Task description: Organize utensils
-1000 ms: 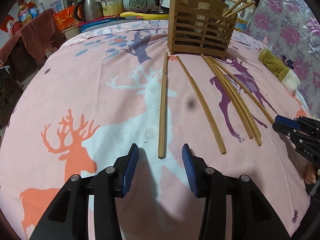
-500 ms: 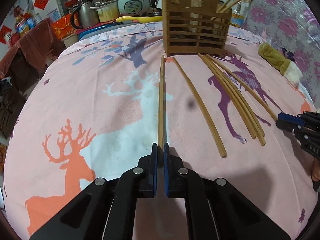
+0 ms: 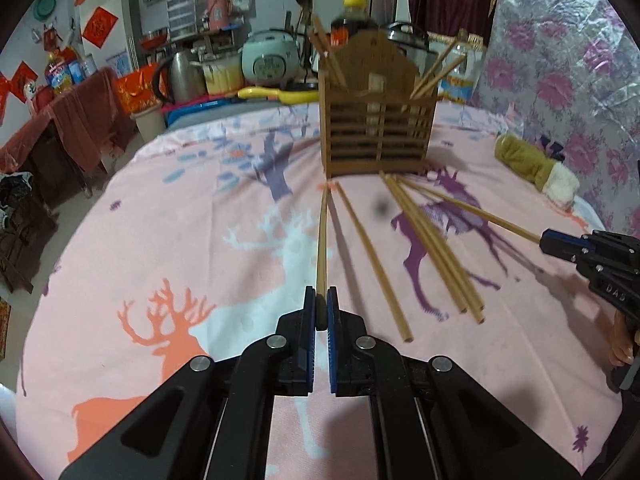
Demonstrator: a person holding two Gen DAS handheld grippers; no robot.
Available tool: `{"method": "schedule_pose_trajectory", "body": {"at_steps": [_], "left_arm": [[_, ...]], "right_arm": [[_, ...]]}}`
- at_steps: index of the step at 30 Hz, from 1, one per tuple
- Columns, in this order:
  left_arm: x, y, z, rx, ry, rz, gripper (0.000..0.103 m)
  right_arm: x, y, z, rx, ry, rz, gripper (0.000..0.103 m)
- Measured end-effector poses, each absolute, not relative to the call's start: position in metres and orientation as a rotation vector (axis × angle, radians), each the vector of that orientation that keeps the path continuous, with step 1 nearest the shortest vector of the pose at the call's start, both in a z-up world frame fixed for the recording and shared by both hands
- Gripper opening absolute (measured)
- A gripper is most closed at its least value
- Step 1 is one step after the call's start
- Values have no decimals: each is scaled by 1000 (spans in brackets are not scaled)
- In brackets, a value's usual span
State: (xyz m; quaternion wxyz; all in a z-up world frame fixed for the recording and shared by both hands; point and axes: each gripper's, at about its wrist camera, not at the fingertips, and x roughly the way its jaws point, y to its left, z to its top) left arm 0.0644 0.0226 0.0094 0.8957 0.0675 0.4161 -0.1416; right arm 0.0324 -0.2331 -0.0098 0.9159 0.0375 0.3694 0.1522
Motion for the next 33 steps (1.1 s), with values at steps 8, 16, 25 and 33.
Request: {"method": "schedule_pose_trajectory", "body": {"at_steps": [8, 16, 25, 33], "left_arm": [[79, 15, 51, 124, 810, -294, 6], [96, 3, 98, 115, 747, -308, 6], [121, -21, 153, 124, 684, -320, 6], [131, -44, 204, 138, 602, -349, 6]], "right_arm": [[37, -247, 45, 121, 623, 303, 6], [48, -247, 80, 133, 553, 298, 6], [59, -247, 109, 141, 501, 301, 6], [79, -246, 146, 146, 425, 312, 6]]}}
